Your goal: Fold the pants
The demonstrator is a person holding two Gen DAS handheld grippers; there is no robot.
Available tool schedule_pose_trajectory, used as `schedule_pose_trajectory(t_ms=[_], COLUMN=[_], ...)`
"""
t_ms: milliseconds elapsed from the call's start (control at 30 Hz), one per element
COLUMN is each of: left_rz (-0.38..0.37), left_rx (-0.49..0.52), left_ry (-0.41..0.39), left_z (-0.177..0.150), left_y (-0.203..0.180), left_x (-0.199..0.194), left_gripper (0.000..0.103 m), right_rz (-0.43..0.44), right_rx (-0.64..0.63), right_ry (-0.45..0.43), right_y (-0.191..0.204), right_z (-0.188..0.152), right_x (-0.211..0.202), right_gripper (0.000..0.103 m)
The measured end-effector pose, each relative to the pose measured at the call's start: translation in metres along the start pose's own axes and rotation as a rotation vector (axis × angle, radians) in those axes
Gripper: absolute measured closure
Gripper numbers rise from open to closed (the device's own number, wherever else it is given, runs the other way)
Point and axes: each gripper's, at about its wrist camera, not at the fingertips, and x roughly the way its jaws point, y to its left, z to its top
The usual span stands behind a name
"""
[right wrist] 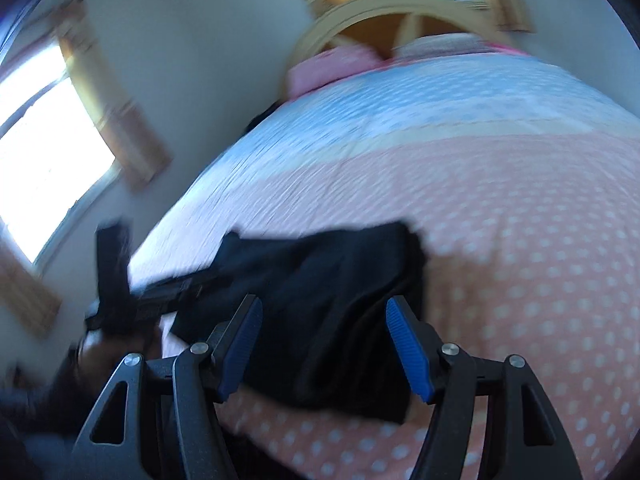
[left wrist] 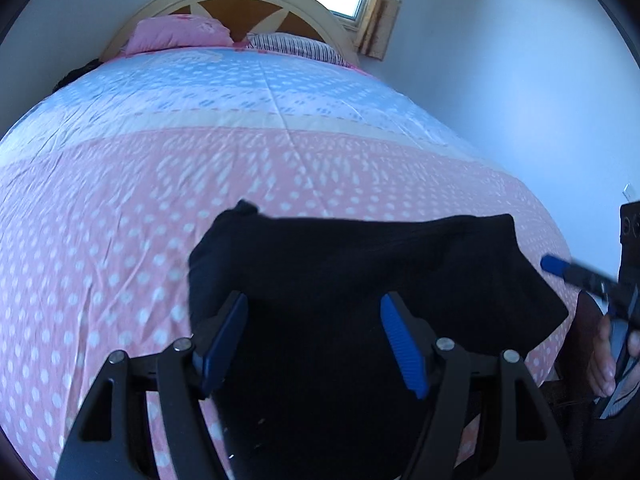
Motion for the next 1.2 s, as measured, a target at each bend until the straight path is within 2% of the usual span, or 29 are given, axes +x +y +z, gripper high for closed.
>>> schedule_pose_trajectory(t_ms=[67,100,167,200,367,467,600,667,700,767,833,900,967,1033,1133,1200], left_rz=[0.005,0.009,0.014,0.02,0.071,0.076,0.091,0.112,0.121,0.148,0.166,0.163,0.128,0.134,0.144,0.12], left_rx=[0.016,0.024,0.038,0.043,0.071,0.054,0.011,-0.003,-0.006,-0.011,-0.011,-0.023,-0.049,-0.041,-0.045,-0.05], left_ry=[-0.017,-0.022,-0.032,-0.036,-0.041,-0.047,-0.084,-0.1,-0.109,-0.103,-0.074,-0.035,-0.028,-0.033,-0.041,-0.056], left_z=[-0.003,-0.005,-0.009,-0.007,-0.012,-0.012,-0.003,0.003,0.006,0.01,0.011,0.01,0.01,0.009,0.003,-0.001], left_y=[-0.001,-0.003,-0.006,-0.005,0.002,0.01,0.02,0.025,0.027,0.032,0.037,0.042,0.047,0.045,0.042,0.04], left_x=[0.0,-0.002,-0.007,-0.004,0.005,0.004,-0.002,-0.001,0.0,0.005,0.017,0.028,0.029,0.026,0.014,0.002], left_gripper=[0.031,0.031,0.031,0.031,0.031,0.031,0.023,0.021,0.021,0.015,0.008,0.006,0.006,0.006,0.006,0.006], right_rz=[-0.015,-0.054,-0.169,-0.211,-0.142,-0.145,-0.186,-0.105,-0.079,-0.012,0.026,-0.067,-0.052,-0.014,-0.055,-0.037], right_rx=[-0.064,-0.075,-0.061,-0.038,0.049,0.081,0.078,0.049,0.034,-0.005,0.015,0.091,0.135,0.147,0.122,0.102], right_ry=[0.043,0.074,0.152,0.171,0.212,0.175,-0.001,-0.08,-0.091,-0.095,-0.062,0.023,0.024,0.002,-0.037,-0.059], right_y=[0.006,0.006,-0.005,-0.015,-0.036,-0.044,-0.03,-0.014,-0.009,0.003,0.0,-0.02,-0.033,-0.035,-0.022,-0.015], right_z=[-0.007,-0.01,-0.015,-0.017,-0.019,-0.015,0.007,0.021,0.025,0.03,0.033,0.029,0.024,0.024,0.023,0.018], right_x=[0.007,0.012,0.025,0.029,0.021,0.008,-0.011,-0.011,-0.009,0.003,0.026,0.056,0.066,0.056,0.032,0.016], right_gripper=[0.037,0.038,0.046,0.046,0.046,0.046,0.046,0.046,0.046,0.046,0.046,0.046,0.046,0.046,0.046,0.046])
